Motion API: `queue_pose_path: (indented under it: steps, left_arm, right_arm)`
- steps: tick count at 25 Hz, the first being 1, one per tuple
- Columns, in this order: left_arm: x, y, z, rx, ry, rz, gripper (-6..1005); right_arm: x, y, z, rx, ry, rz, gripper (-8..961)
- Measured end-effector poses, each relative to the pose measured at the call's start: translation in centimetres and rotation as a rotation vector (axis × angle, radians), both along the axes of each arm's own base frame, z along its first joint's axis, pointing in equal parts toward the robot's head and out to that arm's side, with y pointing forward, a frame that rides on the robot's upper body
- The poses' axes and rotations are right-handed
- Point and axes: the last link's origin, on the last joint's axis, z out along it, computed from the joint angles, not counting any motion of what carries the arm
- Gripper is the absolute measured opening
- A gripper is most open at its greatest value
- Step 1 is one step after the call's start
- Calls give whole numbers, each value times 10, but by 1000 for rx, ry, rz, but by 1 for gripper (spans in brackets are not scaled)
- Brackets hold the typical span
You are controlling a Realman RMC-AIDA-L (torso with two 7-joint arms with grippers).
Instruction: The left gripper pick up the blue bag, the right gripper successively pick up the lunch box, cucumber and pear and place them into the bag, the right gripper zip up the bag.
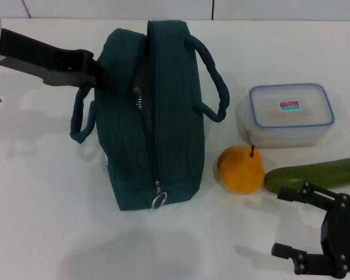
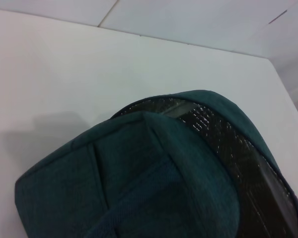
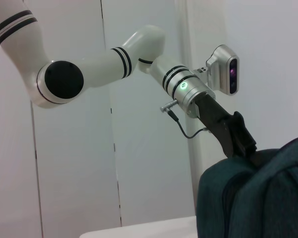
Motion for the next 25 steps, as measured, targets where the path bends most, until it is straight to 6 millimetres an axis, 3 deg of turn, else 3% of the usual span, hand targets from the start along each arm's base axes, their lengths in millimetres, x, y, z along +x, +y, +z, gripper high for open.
queue_pose_path:
  steps: [4, 12, 19, 25]
  left_arm:
    - [0, 0, 0, 0, -6, 0, 47]
    - [12, -7, 10, -38, -87, -59, 44]
    - [15, -9, 11, -50, -136, -84, 44]
    - [14, -10, 10, -50, -135, -94, 44]
  right_arm:
    - [-2, 2, 2, 16, 25, -10, 847]
    - [-10, 8, 28, 76, 352, -224, 846]
    - [3, 19, 50, 22, 656, -535, 845]
    - [28, 25, 53, -47, 801, -807, 845]
